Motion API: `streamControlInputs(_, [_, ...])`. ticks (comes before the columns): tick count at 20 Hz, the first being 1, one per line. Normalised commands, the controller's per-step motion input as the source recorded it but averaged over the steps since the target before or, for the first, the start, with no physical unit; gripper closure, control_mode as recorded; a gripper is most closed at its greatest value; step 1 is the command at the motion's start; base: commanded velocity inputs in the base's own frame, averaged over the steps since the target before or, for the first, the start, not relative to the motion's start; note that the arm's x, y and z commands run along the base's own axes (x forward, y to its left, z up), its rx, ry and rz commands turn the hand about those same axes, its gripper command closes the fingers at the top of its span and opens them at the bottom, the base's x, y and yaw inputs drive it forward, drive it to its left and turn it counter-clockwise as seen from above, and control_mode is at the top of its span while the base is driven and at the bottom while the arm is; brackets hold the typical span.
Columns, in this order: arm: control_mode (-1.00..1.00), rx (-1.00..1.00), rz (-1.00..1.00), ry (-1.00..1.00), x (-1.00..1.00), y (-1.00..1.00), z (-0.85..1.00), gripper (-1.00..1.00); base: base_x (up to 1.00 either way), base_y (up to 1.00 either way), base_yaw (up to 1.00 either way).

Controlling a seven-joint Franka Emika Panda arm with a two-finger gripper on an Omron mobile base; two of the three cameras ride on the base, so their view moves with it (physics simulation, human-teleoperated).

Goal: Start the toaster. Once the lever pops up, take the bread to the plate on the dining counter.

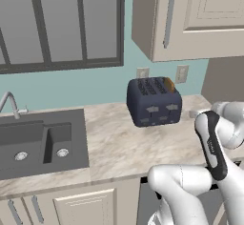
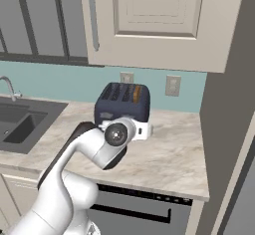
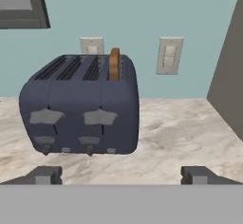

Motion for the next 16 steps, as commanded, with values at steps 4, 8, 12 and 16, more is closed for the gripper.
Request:
streamControlInputs(4, [-1.00, 0.00, -0.06, 0.00, 0.02, 0.00, 0.00, -1.00, 0.00, 0.00, 0.00])
streamControlInputs(8, [-1.00, 0.00, -0.01, 0.00, 0.19, 0.00, 0.00, -1.00, 0.00, 0.00, 0.00])
streamControlInputs(12, [-1.00, 0.00, 0.00, 0.00, 0.25, 0.00, 0.00, -1.00, 0.00, 0.00, 0.00])
streamControlInputs(16, [-1.00, 0.00, 0.00, 0.00, 0.25, 0.00, 0.00, -1.00, 0.00, 0.00, 0.00])
